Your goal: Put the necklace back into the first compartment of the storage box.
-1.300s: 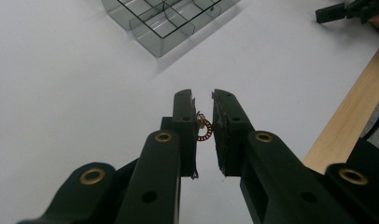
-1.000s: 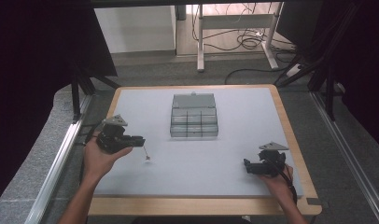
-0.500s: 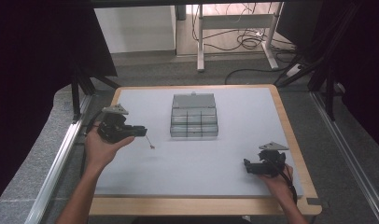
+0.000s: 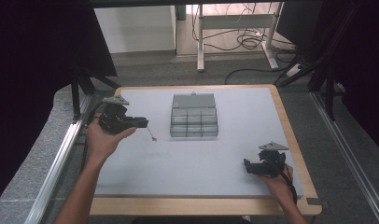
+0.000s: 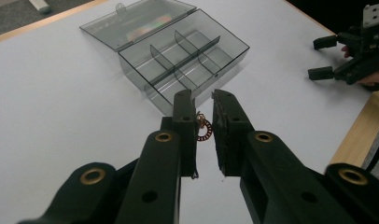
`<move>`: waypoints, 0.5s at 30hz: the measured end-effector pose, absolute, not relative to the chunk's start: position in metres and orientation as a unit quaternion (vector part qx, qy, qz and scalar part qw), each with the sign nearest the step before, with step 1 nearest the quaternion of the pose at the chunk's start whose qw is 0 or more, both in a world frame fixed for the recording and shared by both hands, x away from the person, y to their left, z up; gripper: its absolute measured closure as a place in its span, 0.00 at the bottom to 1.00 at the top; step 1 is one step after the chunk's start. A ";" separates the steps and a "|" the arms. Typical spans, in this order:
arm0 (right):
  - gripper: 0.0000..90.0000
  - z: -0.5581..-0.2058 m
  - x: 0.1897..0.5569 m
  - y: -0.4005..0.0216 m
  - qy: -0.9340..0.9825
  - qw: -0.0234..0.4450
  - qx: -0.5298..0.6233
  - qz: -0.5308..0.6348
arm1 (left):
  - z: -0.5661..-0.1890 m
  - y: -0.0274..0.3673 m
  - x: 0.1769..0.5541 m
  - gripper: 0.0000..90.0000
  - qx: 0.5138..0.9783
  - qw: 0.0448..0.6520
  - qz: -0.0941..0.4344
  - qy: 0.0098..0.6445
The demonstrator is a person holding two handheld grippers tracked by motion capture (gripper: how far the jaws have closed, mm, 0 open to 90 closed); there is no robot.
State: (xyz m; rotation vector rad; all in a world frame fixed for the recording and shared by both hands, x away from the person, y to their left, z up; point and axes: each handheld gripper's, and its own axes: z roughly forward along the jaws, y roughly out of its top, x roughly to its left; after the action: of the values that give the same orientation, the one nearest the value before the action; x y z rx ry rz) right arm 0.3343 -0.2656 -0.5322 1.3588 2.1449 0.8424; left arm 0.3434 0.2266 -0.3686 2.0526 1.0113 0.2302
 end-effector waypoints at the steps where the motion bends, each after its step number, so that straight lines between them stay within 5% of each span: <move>1: 0.01 -0.532 0.334 -0.266 0.780 0.231 0.494 0.306 | -0.368 0.226 0.344 0.90 0.814 0.409 0.091 0.402; 15: 0.01 -0.532 0.334 -0.266 0.780 0.230 0.494 0.307 | -0.361 0.217 0.358 0.90 0.812 0.412 0.095 0.403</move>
State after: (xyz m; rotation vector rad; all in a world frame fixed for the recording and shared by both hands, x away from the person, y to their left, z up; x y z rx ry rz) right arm 0.3343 -0.2656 -0.5323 1.3601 2.1457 0.8456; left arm 0.3583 0.2171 -0.3614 2.0427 1.0151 0.2378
